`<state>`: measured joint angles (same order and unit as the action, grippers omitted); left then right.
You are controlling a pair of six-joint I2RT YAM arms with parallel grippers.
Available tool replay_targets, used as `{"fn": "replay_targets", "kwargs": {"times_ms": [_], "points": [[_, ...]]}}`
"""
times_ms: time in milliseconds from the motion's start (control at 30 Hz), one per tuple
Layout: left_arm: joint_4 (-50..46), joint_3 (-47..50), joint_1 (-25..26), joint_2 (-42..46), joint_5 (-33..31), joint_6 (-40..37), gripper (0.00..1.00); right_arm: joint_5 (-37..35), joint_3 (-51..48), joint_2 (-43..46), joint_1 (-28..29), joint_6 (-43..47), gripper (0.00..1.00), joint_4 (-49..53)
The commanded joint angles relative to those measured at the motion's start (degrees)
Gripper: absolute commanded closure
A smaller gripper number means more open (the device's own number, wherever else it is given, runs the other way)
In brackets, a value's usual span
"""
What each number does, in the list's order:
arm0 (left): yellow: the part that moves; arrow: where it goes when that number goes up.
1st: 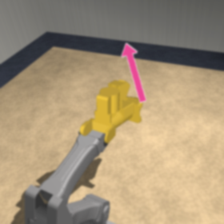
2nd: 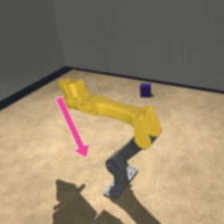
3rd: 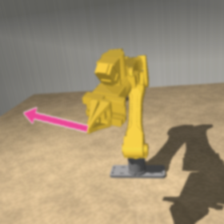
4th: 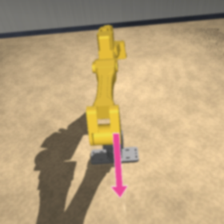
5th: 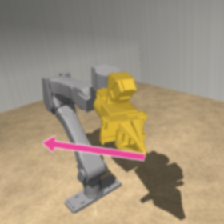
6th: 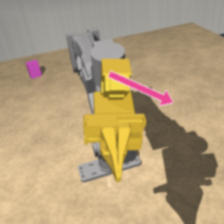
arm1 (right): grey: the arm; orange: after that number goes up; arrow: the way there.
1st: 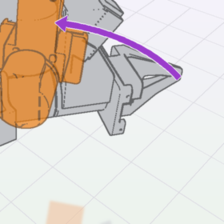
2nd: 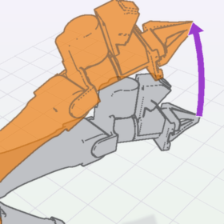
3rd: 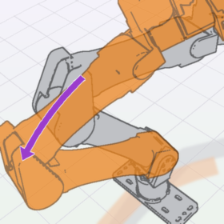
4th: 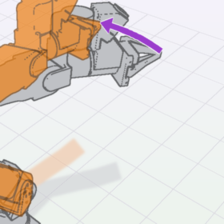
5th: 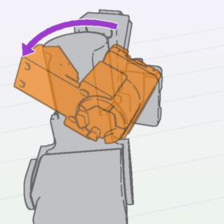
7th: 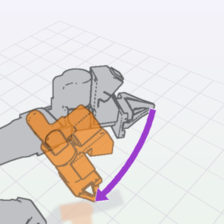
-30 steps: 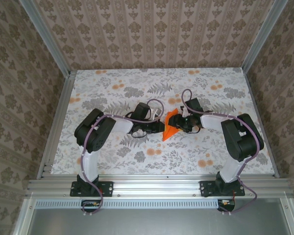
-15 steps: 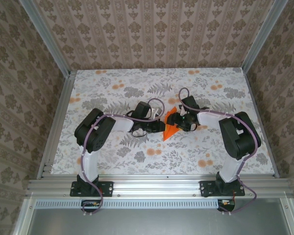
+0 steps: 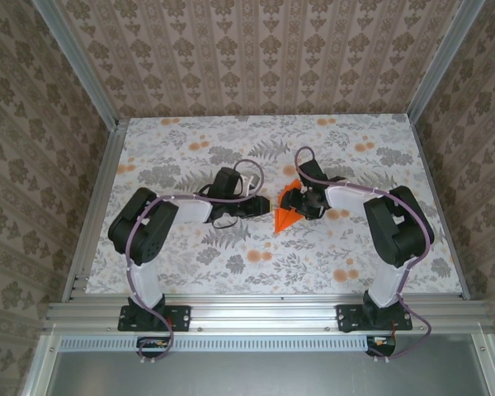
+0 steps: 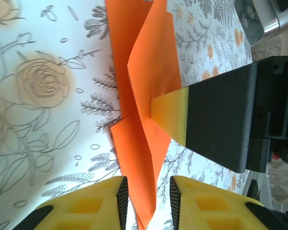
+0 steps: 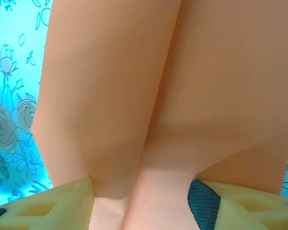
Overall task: Fold a paper plane with a square sheet of paper (pick it up from the middle)
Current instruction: Fourth fold the wing at the center of the table.
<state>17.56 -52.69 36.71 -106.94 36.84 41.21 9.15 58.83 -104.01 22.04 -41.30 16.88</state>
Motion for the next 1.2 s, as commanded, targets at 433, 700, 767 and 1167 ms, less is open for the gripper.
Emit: {"fn": "replay_targets", "kwargs": {"times_ms": [433,700,767,1167], "points": [[4.19,-0.69,3.45,-3.51,-1.51,3.44,0.65,-11.69,-5.46,-5.63,0.65,-5.37,0.49,10.51],[3.16,-3.79,4.97,-6.21,-0.52,1.37,0.62,-10.7,-7.56,-2.69,-0.2,-6.07,0.49,8.32],[2.56,-4.46,5.19,-6.82,-0.55,0.46,0.63,-10.05,-7.84,-2.41,-0.5,-6.15,0.49,7.86],[-0.33,-6.16,6.6,-7.86,-3.29,-9.11,0.66,-0.94,-10.46,0.23,-2.66,-7.29,0.49,2.05]]}}
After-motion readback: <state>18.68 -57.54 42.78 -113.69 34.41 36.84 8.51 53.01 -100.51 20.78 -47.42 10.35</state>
